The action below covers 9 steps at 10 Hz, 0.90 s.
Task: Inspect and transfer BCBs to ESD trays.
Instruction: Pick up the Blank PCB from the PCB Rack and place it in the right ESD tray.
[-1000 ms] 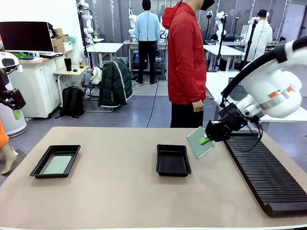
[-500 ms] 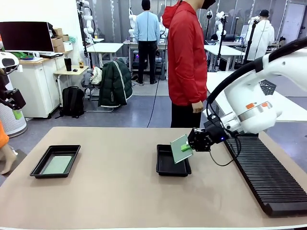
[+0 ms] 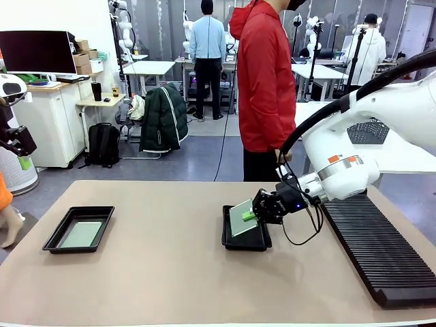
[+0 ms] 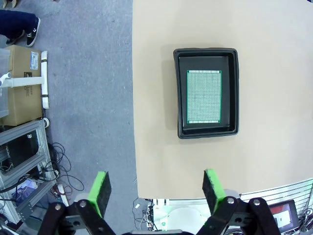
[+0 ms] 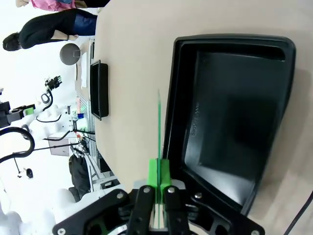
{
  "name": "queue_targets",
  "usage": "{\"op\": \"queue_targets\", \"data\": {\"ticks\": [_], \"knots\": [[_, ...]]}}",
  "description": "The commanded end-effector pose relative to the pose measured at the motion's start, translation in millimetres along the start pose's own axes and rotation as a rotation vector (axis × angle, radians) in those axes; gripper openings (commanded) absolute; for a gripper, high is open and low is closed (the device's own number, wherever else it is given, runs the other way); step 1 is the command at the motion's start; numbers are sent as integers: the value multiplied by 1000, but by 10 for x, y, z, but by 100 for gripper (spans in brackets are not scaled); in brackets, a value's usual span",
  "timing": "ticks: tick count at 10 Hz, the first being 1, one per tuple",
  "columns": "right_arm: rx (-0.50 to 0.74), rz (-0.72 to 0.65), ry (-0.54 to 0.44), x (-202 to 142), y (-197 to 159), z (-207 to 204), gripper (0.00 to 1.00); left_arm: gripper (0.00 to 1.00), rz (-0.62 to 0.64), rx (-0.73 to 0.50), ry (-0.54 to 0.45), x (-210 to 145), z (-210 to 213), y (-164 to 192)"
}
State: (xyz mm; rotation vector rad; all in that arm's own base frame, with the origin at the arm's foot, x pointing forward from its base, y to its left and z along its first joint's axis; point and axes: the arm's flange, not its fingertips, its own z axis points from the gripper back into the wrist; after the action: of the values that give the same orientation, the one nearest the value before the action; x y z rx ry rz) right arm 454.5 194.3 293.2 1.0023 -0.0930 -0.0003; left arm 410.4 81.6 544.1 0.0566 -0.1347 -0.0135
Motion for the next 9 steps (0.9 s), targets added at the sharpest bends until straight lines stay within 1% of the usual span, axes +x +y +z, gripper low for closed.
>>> {"op": "queue_targets", "data": {"ticks": [1, 6, 9], "knots": [[-14, -1, -47, 0, 9, -179, 3, 100, 2, 0, -4, -13, -5, -5], [-103, -70, -61, 8, 86, -299, 3, 100, 2, 0, -4, -13, -5, -5], [-132, -95, -44, 57, 81, -336, 3, 100, 2, 0, -4, -13, -5, -5]]}}
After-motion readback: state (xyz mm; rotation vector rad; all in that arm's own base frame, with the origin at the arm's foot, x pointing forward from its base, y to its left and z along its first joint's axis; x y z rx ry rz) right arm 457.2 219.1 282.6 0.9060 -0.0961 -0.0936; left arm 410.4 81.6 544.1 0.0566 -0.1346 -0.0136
